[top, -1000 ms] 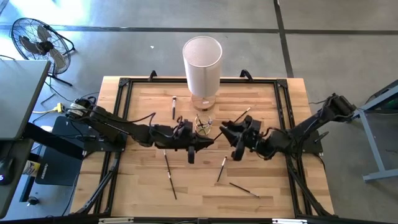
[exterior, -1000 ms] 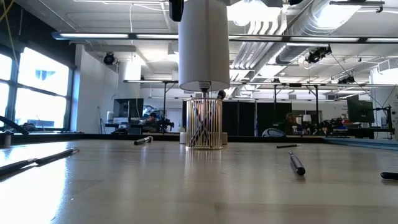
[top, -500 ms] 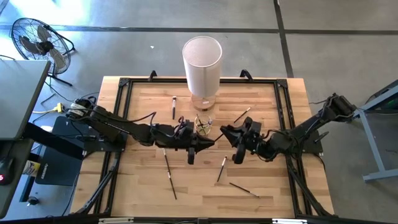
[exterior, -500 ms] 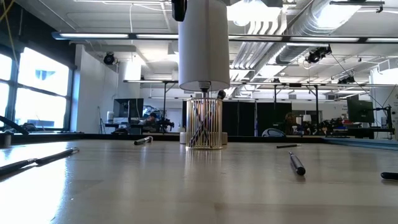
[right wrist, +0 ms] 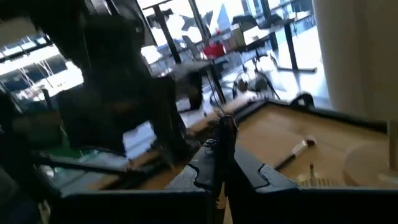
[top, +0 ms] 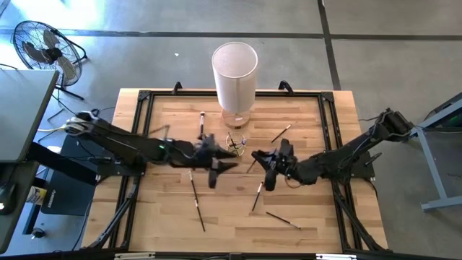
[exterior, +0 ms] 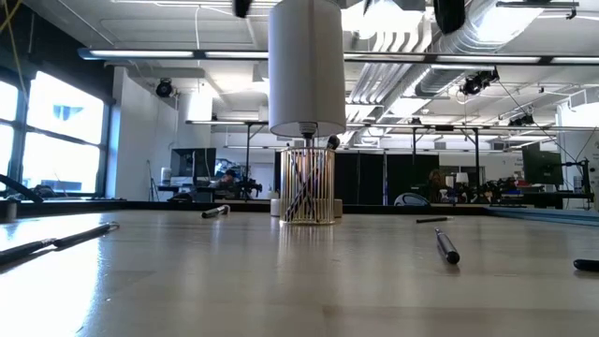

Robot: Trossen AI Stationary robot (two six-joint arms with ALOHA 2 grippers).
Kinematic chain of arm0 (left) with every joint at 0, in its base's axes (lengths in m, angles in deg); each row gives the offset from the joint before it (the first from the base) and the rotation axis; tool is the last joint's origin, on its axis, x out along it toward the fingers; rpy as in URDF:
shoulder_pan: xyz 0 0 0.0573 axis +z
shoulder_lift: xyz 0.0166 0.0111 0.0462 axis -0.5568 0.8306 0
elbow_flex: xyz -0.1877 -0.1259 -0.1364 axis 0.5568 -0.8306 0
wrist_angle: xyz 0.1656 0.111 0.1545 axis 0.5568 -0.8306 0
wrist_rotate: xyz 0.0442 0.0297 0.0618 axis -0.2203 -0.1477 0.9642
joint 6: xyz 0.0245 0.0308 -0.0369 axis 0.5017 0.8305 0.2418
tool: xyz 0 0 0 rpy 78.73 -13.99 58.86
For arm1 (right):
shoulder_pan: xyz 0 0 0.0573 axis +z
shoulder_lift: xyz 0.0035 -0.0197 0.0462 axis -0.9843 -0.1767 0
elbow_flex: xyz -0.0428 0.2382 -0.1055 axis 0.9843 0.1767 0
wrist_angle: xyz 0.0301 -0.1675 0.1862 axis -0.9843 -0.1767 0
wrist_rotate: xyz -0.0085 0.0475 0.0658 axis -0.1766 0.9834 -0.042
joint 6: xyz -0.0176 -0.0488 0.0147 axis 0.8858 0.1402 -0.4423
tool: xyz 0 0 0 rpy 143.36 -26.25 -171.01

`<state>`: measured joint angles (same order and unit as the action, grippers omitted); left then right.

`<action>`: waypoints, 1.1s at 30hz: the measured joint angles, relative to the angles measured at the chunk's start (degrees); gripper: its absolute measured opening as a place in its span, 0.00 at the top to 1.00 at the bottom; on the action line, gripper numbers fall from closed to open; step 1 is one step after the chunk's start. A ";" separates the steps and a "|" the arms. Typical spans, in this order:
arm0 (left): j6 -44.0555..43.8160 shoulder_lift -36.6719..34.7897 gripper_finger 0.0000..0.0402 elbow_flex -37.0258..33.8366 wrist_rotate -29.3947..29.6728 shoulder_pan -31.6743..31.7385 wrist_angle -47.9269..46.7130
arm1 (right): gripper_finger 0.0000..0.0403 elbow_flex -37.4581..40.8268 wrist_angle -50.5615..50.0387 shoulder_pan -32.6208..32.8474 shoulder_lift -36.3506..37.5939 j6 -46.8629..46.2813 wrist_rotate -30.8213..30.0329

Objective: Put items in baskets/containers
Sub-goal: Put the black brow brush into the gold pen organizer

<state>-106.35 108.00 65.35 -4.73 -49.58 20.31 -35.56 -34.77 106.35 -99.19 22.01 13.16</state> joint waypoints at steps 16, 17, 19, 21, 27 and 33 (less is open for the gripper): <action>-11.93 -24.61 0.70 -13.91 3.20 -0.11 -35.42 | 0.98 -0.20 8.65 -20.94 -5.70 10.53 16.42; -12.92 -25.82 0.70 -15.97 2.89 -0.04 -34.54 | 0.98 -0.71 8.52 -22.11 -6.84 10.68 17.68; -14.67 -27.82 0.70 -19.65 1.99 -0.04 -32.77 | 0.98 -1.87 7.99 -23.76 -9.53 11.06 19.59; -16.35 -29.68 0.70 -22.74 1.38 -0.04 -31.11 | 0.98 -3.19 7.90 -25.03 -12.47 12.32 20.83; -18.12 -33.72 0.70 -27.04 -0.51 -0.04 -30.84 | 0.96 -6.56 3.87 -26.72 -20.25 12.37 21.91; -16.41 -35.21 0.70 -27.31 -0.53 -0.02 -31.02 | 0.87 -8.75 -0.87 -26.18 -24.17 11.61 22.00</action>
<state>-122.76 72.79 38.04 -5.25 -49.61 -10.71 -44.31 -35.63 80.18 -123.36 33.63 35.16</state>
